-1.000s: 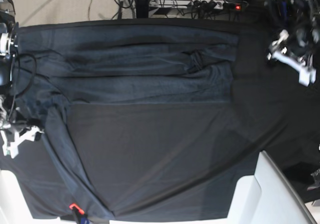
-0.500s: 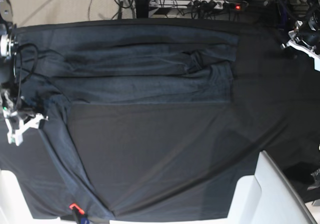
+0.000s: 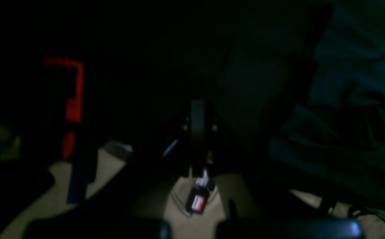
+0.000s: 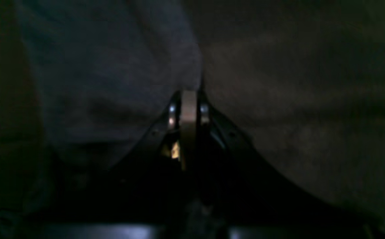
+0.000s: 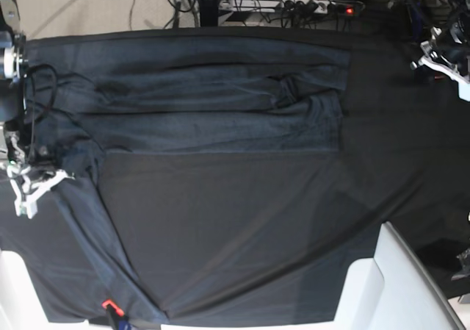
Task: Fold the T-shirt properly
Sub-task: 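Drag the held side edge with the right gripper toward the collar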
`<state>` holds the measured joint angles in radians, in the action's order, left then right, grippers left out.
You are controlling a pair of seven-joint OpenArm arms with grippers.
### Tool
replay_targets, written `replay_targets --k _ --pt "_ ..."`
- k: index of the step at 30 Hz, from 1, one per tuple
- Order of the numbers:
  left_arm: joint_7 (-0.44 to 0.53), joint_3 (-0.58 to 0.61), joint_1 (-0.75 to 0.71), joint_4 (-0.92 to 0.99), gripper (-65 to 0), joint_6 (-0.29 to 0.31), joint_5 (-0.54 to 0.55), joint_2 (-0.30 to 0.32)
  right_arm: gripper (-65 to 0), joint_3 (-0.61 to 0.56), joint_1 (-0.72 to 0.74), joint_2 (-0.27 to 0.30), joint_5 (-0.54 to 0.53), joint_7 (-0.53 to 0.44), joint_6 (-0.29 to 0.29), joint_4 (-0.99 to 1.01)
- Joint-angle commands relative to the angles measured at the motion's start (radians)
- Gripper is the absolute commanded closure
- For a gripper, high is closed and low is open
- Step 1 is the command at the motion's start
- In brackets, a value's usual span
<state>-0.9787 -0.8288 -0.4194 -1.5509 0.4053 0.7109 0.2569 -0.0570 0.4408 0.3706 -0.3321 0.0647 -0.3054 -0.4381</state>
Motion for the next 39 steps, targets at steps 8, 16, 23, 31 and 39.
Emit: replay_targets --k 8,16,23,31,39 --pt "0.019 -0.007 0.0 0.013 0.0 0.007 0.016 0.02 0.0 0.007 -0.13 0.0 -0.009 0.183 0.004 -0.365" --pt "0.019 0.065 0.014 0.017 0.0 0.007 0.014 0.029 0.0 0.159 -0.285 -0.049 -0.006 0.324 0.018 -0.592" --pt "0.019 0.078 0.046 0.019 0.0 0.007 0.014 0.028 0.0 0.213 -0.432 -0.088 -0.006 0.393 0.018 -0.775" --pt "0.019 0.078 0.047 0.019 0.0 0.007 0.014 0.029 0.0 0.219 -0.575 -0.135 -0.006 0.416 0.019 -0.942" --pt "0.019 0.078 0.047 0.019 0.0 0.007 0.013 0.029 0.0 0.219 -0.695 -0.149 -0.008 0.442 0.021 -1.077"
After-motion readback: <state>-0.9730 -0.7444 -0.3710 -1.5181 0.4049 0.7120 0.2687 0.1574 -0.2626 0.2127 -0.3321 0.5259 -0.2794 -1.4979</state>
